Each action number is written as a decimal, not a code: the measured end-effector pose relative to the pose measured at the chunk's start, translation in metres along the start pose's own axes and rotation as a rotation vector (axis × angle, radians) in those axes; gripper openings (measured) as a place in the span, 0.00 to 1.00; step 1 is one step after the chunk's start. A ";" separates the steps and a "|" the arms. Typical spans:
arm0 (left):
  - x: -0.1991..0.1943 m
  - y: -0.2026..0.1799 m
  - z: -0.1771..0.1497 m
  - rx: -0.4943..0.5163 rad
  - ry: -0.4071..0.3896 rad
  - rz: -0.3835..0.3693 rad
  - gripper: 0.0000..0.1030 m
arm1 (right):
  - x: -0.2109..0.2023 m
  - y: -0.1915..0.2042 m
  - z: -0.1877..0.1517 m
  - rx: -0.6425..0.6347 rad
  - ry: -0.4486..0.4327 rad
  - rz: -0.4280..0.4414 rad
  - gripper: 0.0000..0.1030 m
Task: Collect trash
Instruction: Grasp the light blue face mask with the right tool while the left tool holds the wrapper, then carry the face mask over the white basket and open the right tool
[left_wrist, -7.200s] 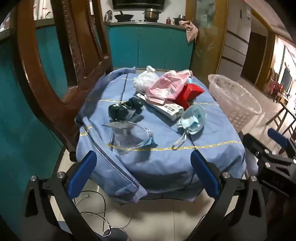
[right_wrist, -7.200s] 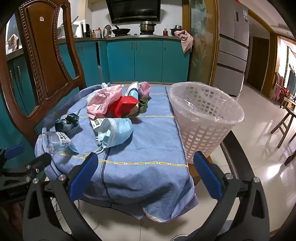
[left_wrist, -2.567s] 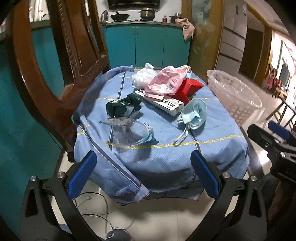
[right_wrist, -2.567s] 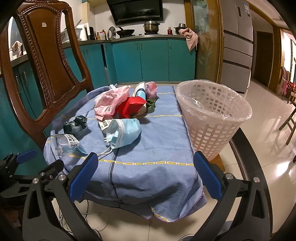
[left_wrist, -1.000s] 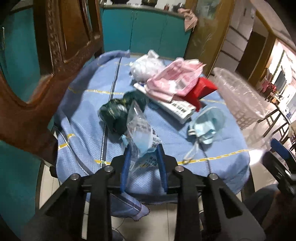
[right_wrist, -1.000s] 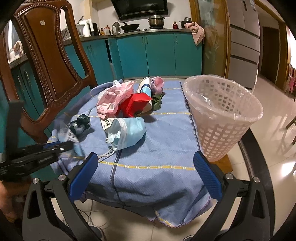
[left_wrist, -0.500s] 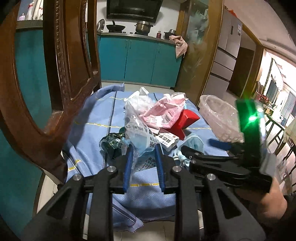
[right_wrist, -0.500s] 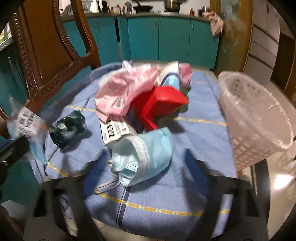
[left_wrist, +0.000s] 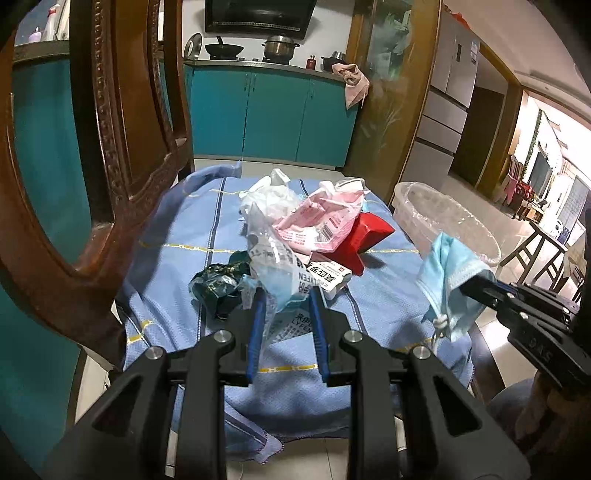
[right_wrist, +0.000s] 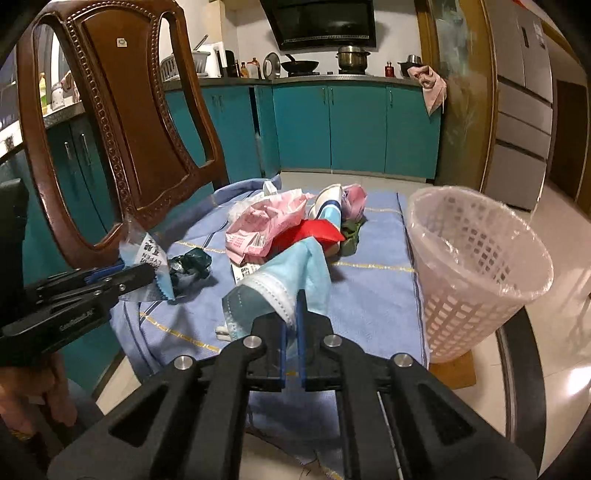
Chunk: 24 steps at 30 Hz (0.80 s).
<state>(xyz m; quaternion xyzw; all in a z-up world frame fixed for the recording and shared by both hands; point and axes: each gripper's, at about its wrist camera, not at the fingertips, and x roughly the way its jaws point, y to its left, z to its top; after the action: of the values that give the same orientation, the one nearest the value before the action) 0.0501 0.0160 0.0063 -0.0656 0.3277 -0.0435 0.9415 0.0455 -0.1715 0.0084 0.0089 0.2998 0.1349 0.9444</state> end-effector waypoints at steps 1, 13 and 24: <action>0.001 -0.001 0.000 -0.002 0.004 -0.003 0.24 | 0.000 -0.002 -0.001 0.003 0.007 0.002 0.05; 0.008 -0.006 -0.004 0.004 0.030 -0.003 0.24 | 0.006 0.010 0.000 0.007 0.005 -0.009 0.05; 0.010 -0.007 -0.005 0.008 0.037 -0.001 0.24 | 0.007 0.012 0.000 0.003 0.008 -0.007 0.05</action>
<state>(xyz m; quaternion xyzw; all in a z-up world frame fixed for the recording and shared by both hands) 0.0544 0.0076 -0.0025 -0.0610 0.3450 -0.0465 0.9355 0.0480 -0.1585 0.0052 0.0088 0.3038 0.1314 0.9436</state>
